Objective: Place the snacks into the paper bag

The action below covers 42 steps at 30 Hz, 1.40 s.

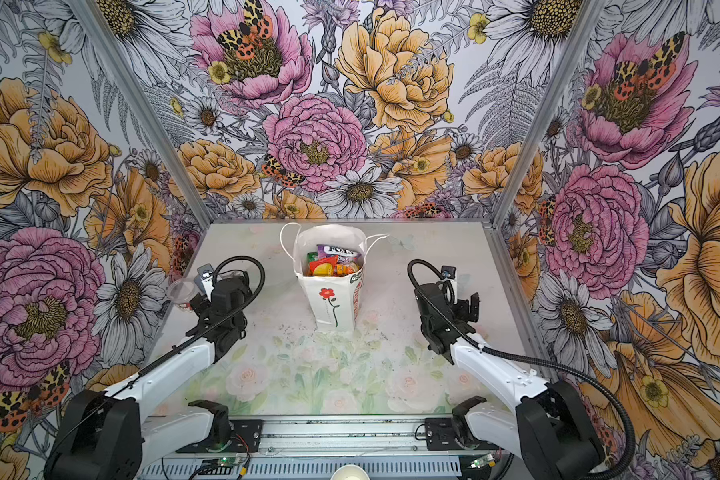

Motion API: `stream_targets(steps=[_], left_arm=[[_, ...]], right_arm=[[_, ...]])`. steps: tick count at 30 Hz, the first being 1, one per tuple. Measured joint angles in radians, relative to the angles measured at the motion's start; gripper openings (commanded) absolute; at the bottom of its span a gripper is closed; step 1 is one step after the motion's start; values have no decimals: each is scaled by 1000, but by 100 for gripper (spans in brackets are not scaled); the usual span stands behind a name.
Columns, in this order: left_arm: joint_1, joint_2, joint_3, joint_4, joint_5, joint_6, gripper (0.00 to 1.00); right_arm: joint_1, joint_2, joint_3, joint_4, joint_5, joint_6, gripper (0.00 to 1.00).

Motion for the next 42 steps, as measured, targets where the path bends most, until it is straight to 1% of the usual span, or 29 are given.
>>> stream_targets(steps=[4, 6, 10, 12, 16, 19, 20, 22, 27, 29, 32, 35, 42], left_arm=[[69, -6, -82, 170, 111, 43, 99], [74, 47, -116, 258, 140, 84, 99], [77, 177, -134, 365, 212, 144, 99], [90, 216, -133, 419, 266, 178, 99], [114, 265, -117, 491, 348, 233, 99], [159, 363, -134, 671, 420, 240, 99], [181, 398, -138, 699, 443, 239, 99], [206, 426, -146, 702, 468, 237, 99], [206, 431, -147, 754, 504, 236, 99], [206, 431, -147, 765, 510, 236, 99], [206, 431, -147, 775, 515, 236, 99], [206, 431, -147, 779, 518, 236, 99], [204, 431, -147, 787, 519, 236, 99]], right_arm=[[-85, 50, -85, 198, -79, -68, 100], [-140, 85, -116, 269, -126, -98, 100], [-214, 98, -156, 391, -234, -138, 100], [-246, 98, -172, 467, -302, -155, 100], [-291, 114, -192, 592, -398, -183, 100], [-318, 141, -196, 663, -478, -195, 100], [-325, 146, -196, 678, -506, -197, 100], [-333, 153, -196, 700, -554, -198, 100], [-361, 154, -212, 758, -655, -192, 100], [-388, 184, -245, 853, -701, -177, 100], [-408, 307, -249, 935, -716, -162, 100], [-399, 384, -203, 880, -687, -143, 100], [-383, 381, -153, 870, -642, -133, 100]])
